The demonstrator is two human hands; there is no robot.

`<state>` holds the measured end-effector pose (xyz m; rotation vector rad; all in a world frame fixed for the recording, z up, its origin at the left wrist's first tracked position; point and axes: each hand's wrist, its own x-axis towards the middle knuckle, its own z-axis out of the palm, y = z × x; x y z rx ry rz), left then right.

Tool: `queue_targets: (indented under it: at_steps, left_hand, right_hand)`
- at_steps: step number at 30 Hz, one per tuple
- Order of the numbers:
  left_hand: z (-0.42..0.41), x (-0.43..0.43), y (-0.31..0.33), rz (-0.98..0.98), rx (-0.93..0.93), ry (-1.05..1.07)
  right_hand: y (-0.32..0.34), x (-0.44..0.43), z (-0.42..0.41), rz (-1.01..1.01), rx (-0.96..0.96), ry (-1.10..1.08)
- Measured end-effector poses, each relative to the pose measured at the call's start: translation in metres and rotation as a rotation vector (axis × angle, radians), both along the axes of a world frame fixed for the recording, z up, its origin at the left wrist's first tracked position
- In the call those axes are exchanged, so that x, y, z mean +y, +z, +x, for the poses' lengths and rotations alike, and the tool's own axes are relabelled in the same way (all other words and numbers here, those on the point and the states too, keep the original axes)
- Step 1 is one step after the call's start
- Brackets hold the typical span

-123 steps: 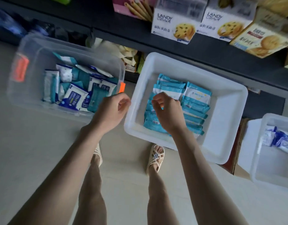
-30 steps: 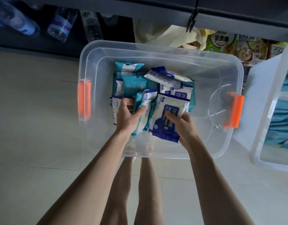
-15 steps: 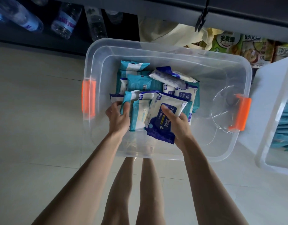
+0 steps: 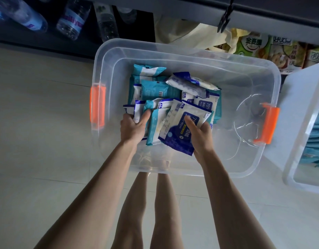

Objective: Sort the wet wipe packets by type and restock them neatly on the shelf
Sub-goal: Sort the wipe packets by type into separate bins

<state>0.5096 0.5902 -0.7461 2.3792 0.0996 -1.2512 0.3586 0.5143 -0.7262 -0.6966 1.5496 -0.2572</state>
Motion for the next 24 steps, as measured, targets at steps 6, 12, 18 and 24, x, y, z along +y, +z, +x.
queue_targets:
  at_steps: [6, 12, 18, 24]
  left_hand:
    - [0.001, 0.007, 0.027, -0.223, -0.273, -0.11]
    - [-0.001, 0.0, 0.067, -0.468, -0.539, -0.067]
    - [-0.018, -0.021, 0.04, -0.415, -0.258, -0.301]
    - [-0.028, -0.035, 0.016, -0.248, -0.189, -0.466]
  right_hand:
    - [0.012, -0.007, 0.002, 0.062, -0.043, -0.04]
    - [0.019, -0.012, -0.002, 0.124, -0.109, -0.144]
    - [0.02, -0.015, -0.018, 0.117, -0.08, -0.103]
    - [0.012, -0.017, -0.024, 0.124, -0.054, -0.025]
